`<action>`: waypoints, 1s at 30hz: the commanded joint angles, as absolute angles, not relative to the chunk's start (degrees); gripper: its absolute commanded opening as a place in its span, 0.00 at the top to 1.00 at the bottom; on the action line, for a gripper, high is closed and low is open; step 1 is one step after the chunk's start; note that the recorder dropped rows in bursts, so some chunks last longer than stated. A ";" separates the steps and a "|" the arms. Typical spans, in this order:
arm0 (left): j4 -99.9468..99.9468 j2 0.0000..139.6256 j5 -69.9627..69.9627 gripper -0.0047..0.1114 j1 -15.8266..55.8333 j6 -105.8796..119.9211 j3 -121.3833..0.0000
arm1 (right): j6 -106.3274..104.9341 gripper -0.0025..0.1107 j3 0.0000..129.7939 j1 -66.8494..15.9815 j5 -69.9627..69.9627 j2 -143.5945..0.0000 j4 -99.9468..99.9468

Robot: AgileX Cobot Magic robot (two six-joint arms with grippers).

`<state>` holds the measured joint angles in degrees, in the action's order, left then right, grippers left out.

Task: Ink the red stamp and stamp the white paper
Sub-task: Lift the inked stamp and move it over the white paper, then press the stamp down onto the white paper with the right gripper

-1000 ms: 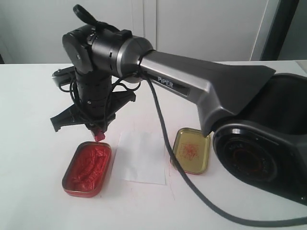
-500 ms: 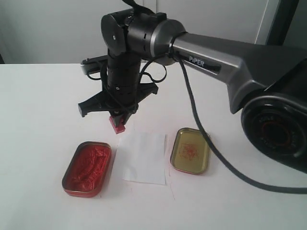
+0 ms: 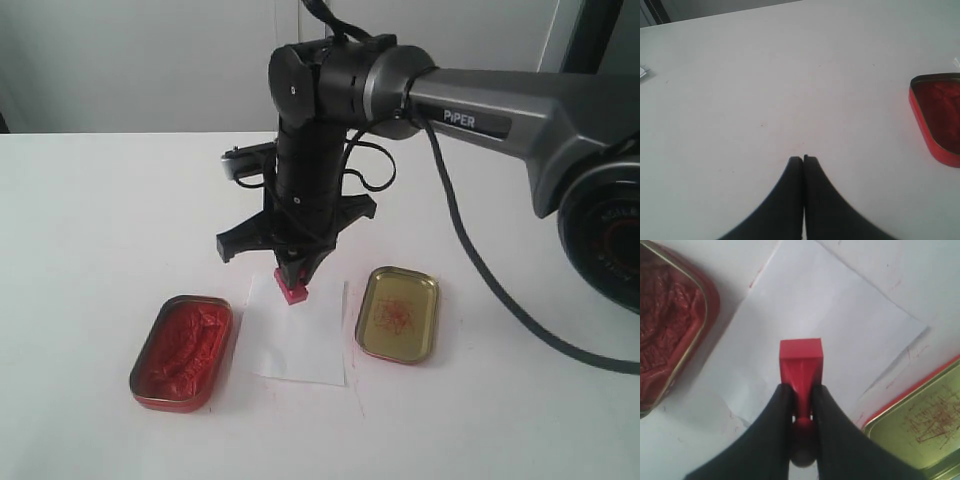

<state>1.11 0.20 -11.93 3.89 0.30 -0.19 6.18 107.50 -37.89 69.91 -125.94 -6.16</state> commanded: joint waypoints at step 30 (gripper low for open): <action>0.96 0.00 -12.01 0.96 3.85 0.46 0.00 | 13.89 0.98 103.23 -38.26 69.96 -135.37 -4.22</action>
<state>1.11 0.20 -11.93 3.89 0.30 -0.19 13.40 104.57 -37.84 70.81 -131.26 -4.45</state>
